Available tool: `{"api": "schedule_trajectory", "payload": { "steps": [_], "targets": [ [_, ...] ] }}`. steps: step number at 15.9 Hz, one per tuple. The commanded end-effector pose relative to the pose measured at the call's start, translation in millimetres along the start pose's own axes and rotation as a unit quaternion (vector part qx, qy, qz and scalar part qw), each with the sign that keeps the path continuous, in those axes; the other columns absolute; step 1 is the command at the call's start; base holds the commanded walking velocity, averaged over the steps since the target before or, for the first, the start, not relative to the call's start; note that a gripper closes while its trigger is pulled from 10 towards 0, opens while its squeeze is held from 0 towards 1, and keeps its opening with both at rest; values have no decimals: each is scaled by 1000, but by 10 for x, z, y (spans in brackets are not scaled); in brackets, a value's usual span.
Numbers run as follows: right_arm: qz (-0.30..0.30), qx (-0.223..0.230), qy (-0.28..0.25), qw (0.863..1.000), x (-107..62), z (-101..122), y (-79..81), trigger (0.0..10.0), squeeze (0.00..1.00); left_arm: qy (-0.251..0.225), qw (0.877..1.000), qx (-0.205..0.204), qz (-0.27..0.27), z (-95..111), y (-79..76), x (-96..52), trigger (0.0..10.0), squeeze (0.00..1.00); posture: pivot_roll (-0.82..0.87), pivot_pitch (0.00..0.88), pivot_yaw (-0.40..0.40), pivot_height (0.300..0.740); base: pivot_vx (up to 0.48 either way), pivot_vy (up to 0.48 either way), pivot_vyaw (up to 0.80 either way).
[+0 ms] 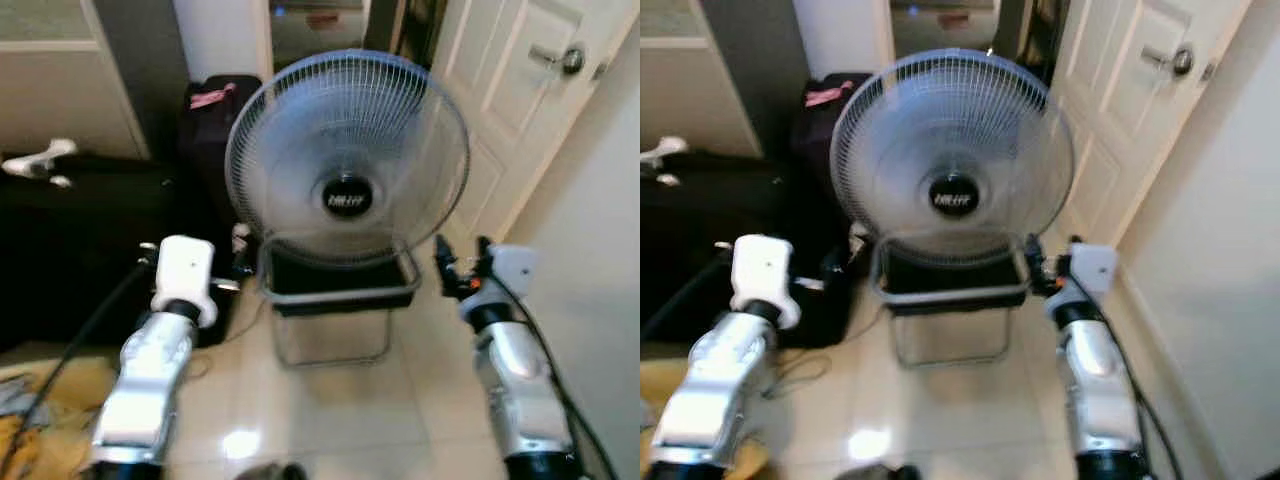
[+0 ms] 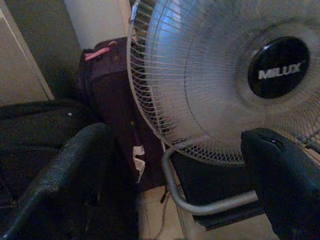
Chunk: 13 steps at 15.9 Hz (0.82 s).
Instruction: Clean up the room
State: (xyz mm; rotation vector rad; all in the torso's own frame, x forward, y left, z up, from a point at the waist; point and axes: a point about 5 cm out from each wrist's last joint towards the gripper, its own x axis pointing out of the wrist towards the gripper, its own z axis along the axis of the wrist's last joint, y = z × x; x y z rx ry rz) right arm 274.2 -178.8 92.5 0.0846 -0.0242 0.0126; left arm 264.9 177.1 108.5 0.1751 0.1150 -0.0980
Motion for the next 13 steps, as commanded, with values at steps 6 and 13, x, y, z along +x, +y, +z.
{"api": "schedule_trajectory", "payload": {
  "steps": [6, 13],
  "targets": [
    [-6, -10, 0, 1000, 37, 4, -53, 10000, 0, -5, 1000, 24, 11, 58, 10, 41, 10000, 0, -25, 0, 24, 740, 0, -240, 472],
    [-11, 11, 4, 1000, 68, -13, -57, 10000, 0, -7, 1000, 6, 16, 82, 47, 67, 10000, 0, -24, 0, 26, 740, 144, 0, 0]
  ]
}}
